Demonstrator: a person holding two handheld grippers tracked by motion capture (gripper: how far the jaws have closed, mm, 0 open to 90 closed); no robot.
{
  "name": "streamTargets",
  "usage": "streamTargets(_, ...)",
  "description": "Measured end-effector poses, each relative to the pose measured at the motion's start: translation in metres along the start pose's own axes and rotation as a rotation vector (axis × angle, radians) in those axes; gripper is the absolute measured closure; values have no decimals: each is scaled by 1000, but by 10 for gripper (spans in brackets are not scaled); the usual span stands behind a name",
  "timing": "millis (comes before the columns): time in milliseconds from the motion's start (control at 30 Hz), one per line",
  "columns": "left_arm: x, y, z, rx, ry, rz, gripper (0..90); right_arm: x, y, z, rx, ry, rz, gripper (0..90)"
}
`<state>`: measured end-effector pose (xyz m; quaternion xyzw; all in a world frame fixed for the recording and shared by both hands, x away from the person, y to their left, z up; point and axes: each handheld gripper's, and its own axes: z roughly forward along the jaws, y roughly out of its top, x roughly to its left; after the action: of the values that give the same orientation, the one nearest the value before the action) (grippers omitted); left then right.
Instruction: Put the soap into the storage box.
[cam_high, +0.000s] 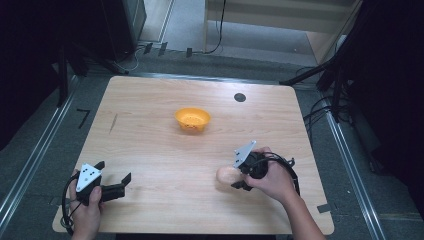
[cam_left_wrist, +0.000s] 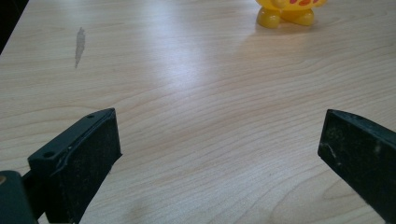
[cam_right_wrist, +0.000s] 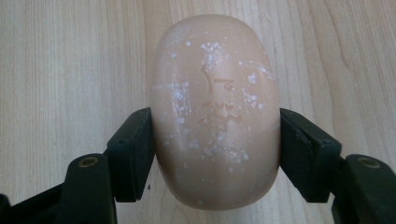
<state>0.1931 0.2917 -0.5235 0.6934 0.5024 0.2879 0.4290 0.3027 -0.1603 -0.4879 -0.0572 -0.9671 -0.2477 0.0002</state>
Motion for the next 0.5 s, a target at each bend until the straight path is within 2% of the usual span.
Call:
streamTargets(100, 0, 0, 0, -7, -4, -7, 0, -4, 5, -1, 16, -1, 4, 336)
streamTargets(233, 2, 0, -1, -13, -15, -21, 0, -12, 13, -3, 12, -2, 4, 336)
streamTargets(500, 2, -1, -1, -17, -15, -22, 0, -24, 30, -6, 18, 1, -6, 336)
